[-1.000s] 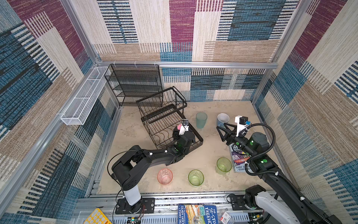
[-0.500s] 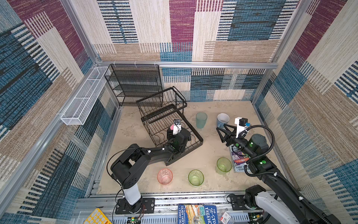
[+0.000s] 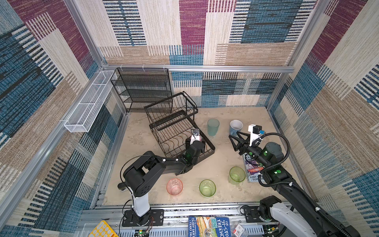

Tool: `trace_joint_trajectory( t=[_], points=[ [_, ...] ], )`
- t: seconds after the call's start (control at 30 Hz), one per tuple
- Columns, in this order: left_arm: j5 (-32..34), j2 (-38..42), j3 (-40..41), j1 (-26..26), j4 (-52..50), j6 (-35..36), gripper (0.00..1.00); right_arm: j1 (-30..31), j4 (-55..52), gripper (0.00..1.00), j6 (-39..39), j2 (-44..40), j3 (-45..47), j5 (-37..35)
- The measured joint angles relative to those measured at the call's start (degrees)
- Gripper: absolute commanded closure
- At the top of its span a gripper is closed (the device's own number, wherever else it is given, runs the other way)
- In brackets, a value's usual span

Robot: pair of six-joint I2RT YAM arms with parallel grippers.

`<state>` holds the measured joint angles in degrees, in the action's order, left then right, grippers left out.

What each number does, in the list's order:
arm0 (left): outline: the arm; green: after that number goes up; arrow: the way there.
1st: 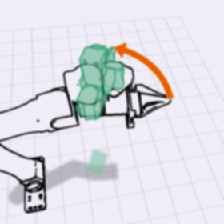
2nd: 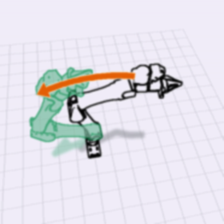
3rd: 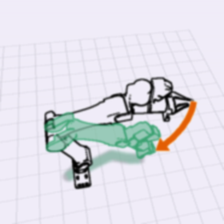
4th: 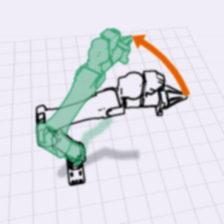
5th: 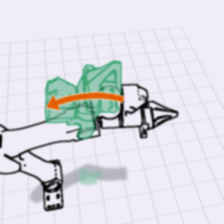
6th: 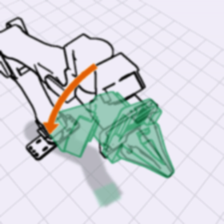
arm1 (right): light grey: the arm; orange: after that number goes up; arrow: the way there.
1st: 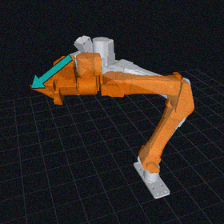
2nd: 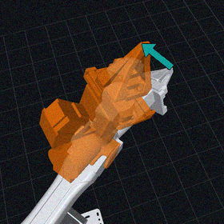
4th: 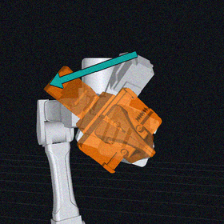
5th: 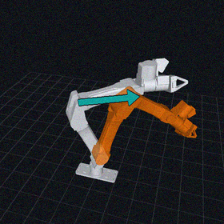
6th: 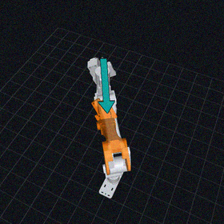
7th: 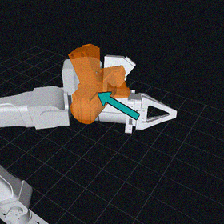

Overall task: Load cups into a dish rack
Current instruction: Place the cup upside down at the dish rack.

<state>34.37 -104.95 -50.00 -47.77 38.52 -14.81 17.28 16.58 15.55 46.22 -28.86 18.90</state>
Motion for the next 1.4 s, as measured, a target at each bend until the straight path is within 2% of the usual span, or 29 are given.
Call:
trace_joint_trajectory(
  t=[0.33, 0.73, 1.2, 1.37, 1.4],
  points=[
    [-4.81, -3.8, -1.77, -1.42, 3.74, 0.7, 0.36, 0.0, 0.2, 0.35, -0.11, -0.07, 0.39, -0.15],
    [-6.14, -5.4, -2.93, -2.47, 4.09, 1.49, 0.34, 0.0, 0.24, 0.34, -0.22, 0.04, 0.44, -0.48],
    [-5.77, -5.35, -2.6, -4.02, 4.04, 3.02, 0.12, 0.0, 0.26, 0.15, -0.22, -0.31, 0.76, -0.92],
    [-5.22, -4.68, -1.97, -4.04, 4.11, 3.82, 0.08, 0.0, 0.24, 0.09, -0.26, -0.63, 0.76, -1.46],
    [-4.85, -4.48, -1.77, -4.07, 4.11, 4.13, 0.03, 0.0, 0.26, 0.08, -0.44, -0.7, 0.76, -1.49]
  ],
)
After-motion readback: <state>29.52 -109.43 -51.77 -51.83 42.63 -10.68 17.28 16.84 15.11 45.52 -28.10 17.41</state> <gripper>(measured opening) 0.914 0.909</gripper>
